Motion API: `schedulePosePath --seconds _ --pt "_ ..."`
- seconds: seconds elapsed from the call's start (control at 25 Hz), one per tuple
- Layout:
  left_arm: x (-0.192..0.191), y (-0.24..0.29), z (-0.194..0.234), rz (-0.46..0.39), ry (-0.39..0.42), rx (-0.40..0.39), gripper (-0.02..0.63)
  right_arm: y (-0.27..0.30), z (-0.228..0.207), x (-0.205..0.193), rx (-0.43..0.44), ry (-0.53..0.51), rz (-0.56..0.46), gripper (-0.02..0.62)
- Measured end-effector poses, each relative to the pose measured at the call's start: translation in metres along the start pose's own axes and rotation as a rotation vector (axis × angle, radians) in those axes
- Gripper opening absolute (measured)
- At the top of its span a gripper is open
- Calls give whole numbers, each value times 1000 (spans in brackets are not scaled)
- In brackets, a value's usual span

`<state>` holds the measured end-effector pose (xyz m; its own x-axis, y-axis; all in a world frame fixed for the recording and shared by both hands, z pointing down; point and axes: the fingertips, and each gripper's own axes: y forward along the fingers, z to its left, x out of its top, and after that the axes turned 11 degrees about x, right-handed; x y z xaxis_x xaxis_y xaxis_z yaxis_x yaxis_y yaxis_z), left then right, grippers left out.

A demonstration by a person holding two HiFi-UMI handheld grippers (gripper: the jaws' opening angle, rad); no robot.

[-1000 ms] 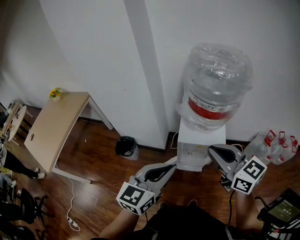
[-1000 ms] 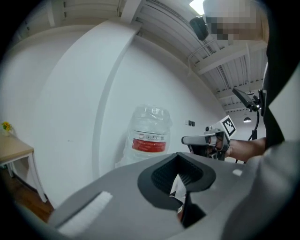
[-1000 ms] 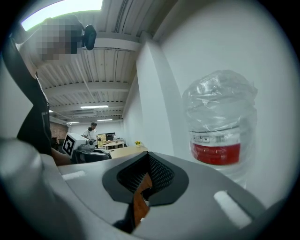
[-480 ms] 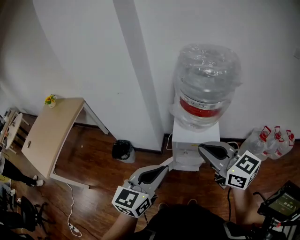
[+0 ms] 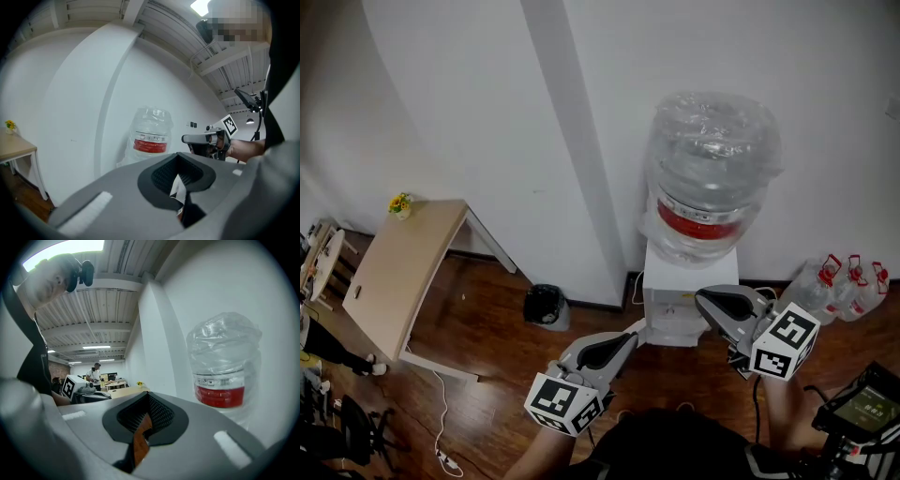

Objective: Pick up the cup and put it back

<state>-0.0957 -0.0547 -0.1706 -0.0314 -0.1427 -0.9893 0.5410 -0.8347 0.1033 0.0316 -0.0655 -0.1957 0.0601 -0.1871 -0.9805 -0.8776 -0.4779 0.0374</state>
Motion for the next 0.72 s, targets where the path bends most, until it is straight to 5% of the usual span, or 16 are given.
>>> schedulePosePath --seconds 0.72 --pt "-4 3 0 12 -20 -2 319 1 0 1 4 9 4 0"
